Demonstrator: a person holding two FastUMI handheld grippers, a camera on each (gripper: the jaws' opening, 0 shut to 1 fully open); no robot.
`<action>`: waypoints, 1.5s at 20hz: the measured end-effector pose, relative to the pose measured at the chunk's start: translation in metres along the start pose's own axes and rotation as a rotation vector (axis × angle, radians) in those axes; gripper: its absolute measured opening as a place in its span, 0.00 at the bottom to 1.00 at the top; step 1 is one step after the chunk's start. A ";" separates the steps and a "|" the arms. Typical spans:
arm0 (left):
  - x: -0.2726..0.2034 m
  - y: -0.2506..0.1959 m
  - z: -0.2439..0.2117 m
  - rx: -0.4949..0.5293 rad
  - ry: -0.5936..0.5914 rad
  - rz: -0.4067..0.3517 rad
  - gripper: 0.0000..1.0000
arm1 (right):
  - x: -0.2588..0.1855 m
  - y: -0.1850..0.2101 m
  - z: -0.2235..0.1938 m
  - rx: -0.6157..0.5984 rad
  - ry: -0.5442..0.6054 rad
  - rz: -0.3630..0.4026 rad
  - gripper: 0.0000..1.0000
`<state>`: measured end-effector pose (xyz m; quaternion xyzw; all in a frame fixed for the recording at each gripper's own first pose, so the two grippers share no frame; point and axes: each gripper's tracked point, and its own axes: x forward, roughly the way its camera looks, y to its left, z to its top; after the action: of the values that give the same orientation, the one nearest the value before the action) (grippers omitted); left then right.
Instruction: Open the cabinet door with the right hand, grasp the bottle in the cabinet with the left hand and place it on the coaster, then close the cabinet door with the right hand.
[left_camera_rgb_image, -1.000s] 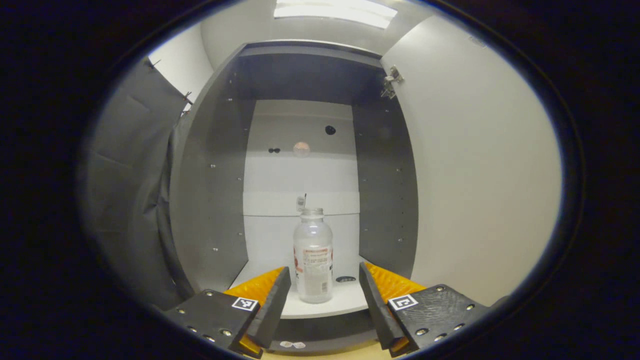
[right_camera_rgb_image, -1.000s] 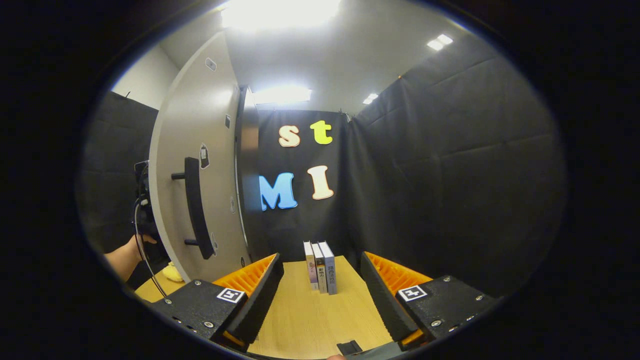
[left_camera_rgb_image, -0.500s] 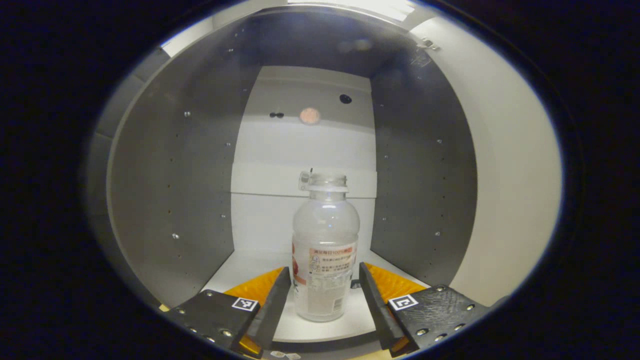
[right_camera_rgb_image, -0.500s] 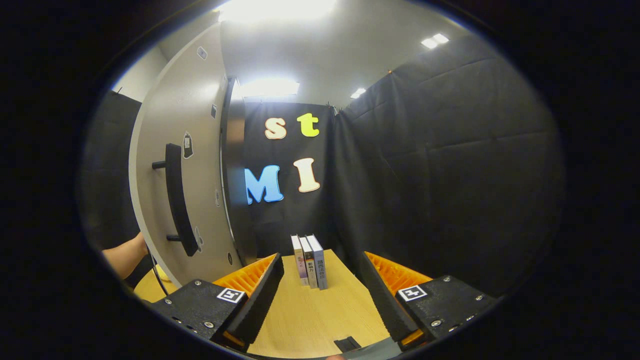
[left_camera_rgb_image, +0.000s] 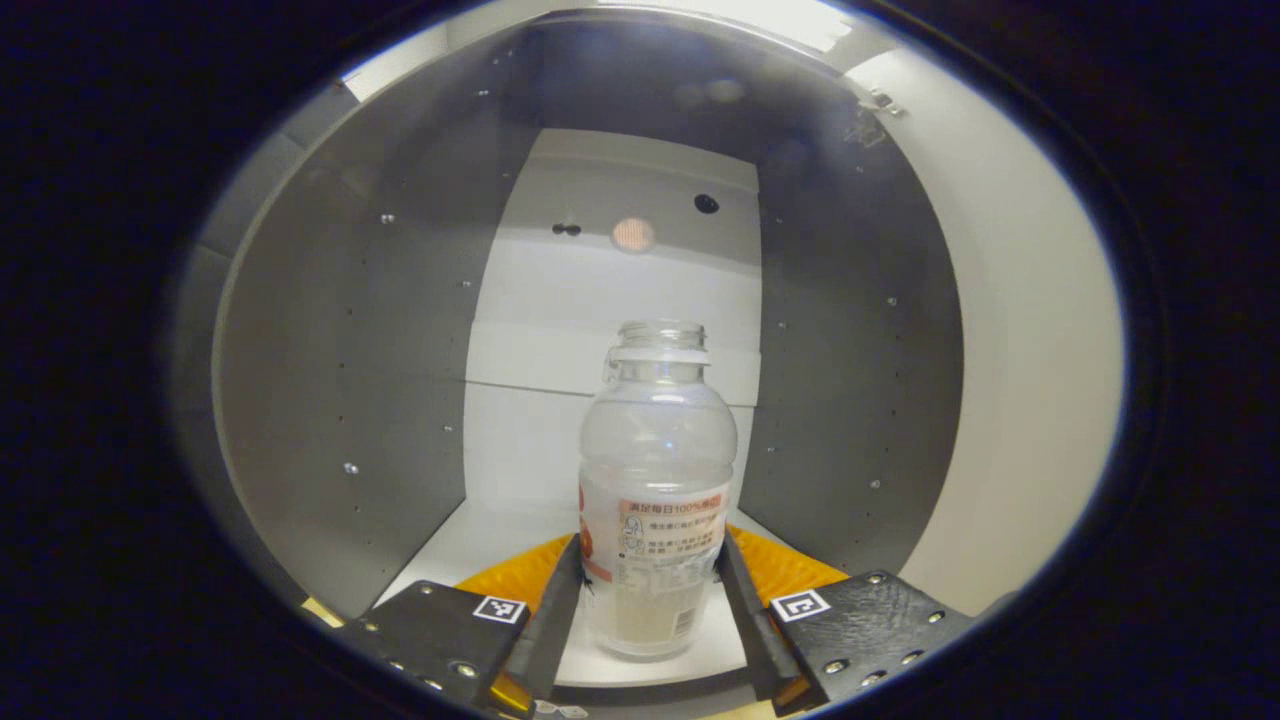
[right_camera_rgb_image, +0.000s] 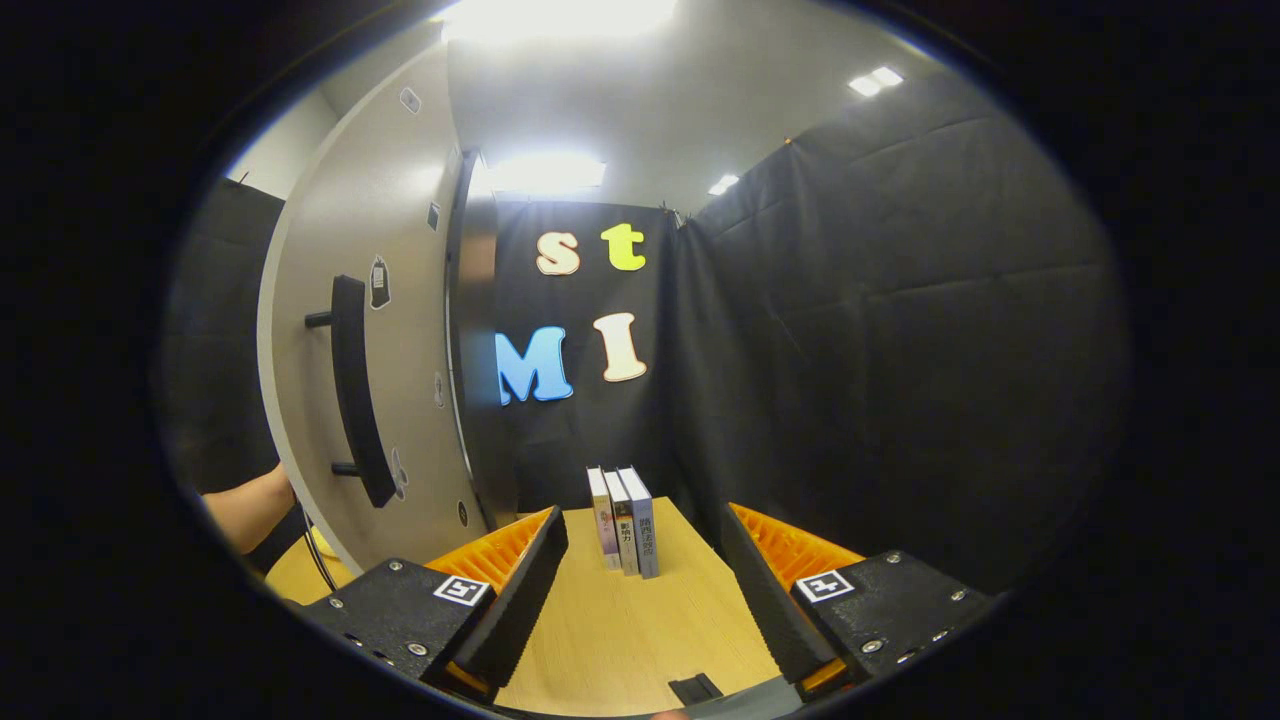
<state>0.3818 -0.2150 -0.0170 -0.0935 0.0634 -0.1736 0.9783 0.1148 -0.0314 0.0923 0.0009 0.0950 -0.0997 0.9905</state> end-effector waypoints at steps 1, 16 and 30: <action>-0.010 0.001 0.006 0.002 -0.011 0.001 0.73 | 0.000 0.000 -0.001 -0.004 -0.001 0.008 0.95; -0.170 0.019 0.039 0.126 -0.091 0.099 0.67 | 0.024 0.011 -0.006 0.003 -0.010 0.196 0.95; -0.273 0.028 -0.003 0.131 -0.070 0.177 0.76 | 0.029 0.010 -0.021 0.031 -0.004 0.247 0.95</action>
<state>0.1358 -0.0938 -0.0001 -0.0293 0.0256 -0.0868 0.9955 0.1409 -0.0266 0.0658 0.0274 0.0905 0.0215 0.9953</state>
